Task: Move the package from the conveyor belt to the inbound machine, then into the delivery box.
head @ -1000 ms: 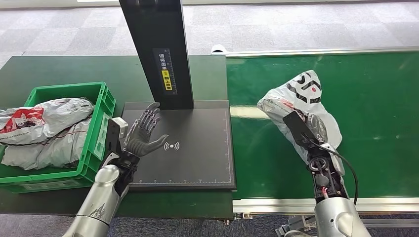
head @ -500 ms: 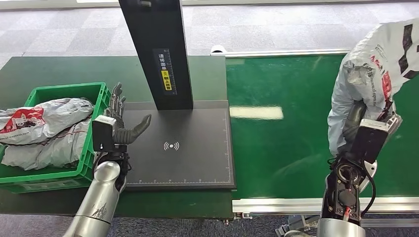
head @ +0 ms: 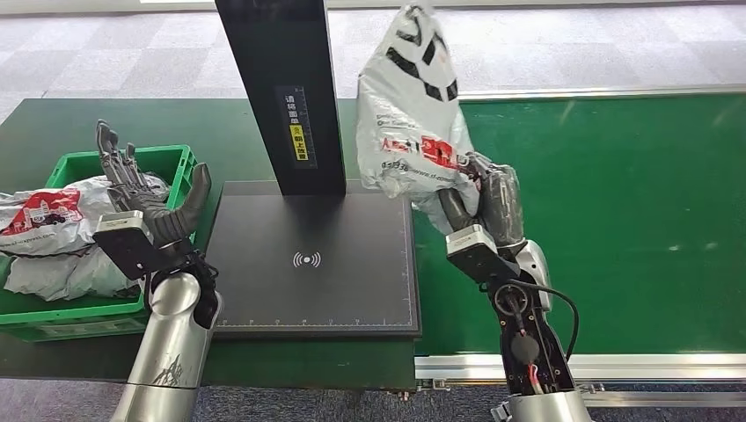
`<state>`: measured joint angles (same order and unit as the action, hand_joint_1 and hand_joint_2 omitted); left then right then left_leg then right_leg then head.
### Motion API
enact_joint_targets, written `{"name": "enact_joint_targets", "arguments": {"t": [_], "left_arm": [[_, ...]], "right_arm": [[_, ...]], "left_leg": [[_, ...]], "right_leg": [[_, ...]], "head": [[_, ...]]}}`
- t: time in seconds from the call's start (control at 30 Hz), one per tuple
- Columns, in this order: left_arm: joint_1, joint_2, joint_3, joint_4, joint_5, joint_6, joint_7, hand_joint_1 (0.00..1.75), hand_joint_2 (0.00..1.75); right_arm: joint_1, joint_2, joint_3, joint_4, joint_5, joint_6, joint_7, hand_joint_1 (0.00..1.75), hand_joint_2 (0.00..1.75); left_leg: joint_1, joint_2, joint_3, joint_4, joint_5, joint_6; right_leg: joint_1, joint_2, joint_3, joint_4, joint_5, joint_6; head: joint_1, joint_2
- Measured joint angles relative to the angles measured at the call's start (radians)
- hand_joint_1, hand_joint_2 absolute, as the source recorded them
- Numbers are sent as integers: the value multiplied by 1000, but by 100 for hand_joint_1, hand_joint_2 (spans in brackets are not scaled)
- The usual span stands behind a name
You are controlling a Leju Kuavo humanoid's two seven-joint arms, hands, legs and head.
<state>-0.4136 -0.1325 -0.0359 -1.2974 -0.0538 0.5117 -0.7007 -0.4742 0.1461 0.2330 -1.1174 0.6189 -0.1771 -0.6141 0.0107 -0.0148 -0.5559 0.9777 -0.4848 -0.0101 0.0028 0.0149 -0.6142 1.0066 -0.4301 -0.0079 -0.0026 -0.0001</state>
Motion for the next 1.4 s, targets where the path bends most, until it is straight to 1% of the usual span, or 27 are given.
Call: {"name": "enact_joint_targets", "arguments": {"t": [0.07,0.13,0.2,0.3,0.5,0.6,0.67,0.73,0.8,0.83,0.93,0.97,1.07,1.2,1.4], "left_arm": [[2,1,-8,-26,-7,25,0,0,175],[2,2,-21,-38,-7,30,0,0,175],[3,5,-35,-40,-4,26,0,0,175],[7,11,-50,-40,5,16,0,0,175],[13,19,-62,-32,14,-3,0,0,175],[13,22,-66,-23,22,-5,0,0,175],[13,23,-66,-17,25,-5,0,0,175],[14,25,-66,-12,26,-6,0,0,175],[16,27,-67,-8,20,-6,0,0,175],[16,28,-69,-6,15,-5,0,0,175],[16,31,-76,-3,3,-4,0,0,175],[17,31,-79,-2,3,-5,0,0,175],[25,33,-84,-2,7,-19,0,0,175],[43,39,-89,-4,8,-37,0,0,175],[53,46,-93,-6,8,-40,0,0,175]], "right_arm": [[-7,1,59,28,18,97,10,175,175],[-15,3,135,73,51,167,29,175,175],[-29,6,216,131,82,202,51,175,175],[-54,7,318,219,120,222,80,175,175],[-116,23,466,395,186,316,168,175,175],[-145,35,525,473,219,331,246,175,175],[-164,43,556,517,232,323,289,175,175],[-180,49,577,551,232,306,304,175,175],[-190,51,585,573,215,299,286,172,175],[-193,51,586,581,202,300,267,148,175],[-196,48,586,594,166,288,213,19,175],[-196,46,585,596,157,278,204,0,175],[-196,42,575,598,115,251,179,0,175],[-195,35,536,598,41,248,140,0,175],[-195,28,499,598,15,248,129,0,175]], "left_leg": [[0,1,0,0,0,0],[0,2,0,0,0,0],[-1,1,0,0,0,0],[0,1,0,0,0,0],[0,2,1,0,0,0],[0,2,1,0,0,0],[0,2,1,0,0,0],[-1,2,2,0,0,0],[-1,2,2,0,0,0],[-1,2,2,0,0,0],[-1,2,3,0,0,0],[-1,2,3,0,0,0],[-1,2,3,0,0,0],[-1,2,2,0,0,0],[-1,2,2,0,0,0]], "right_leg": [[0,0,0,0,0,0],[0,0,0,0,0,0],[-1,0,0,0,0,0],[-1,0,0,0,0,0],[0,0,0,0,0,0],[0,0,0,0,0,0],[0,0,0,0,0,0],[-1,0,1,0,0,0],[-1,0,1,0,0,0],[-1,0,1,0,0,0],[-1,1,1,0,0,0],[-1,1,1,0,0,0],[-1,1,1,0,0,0],[0,1,1,0,0,0],[-1,1,1,0,0,0]], "head": [[0,0],[0,0],[0,0],[0,0],[0,0],[0,0],[0,0],[0,0],[0,0],[0,0],[0,0],[0,0],[0,0],[0,0],[0,0]]}}
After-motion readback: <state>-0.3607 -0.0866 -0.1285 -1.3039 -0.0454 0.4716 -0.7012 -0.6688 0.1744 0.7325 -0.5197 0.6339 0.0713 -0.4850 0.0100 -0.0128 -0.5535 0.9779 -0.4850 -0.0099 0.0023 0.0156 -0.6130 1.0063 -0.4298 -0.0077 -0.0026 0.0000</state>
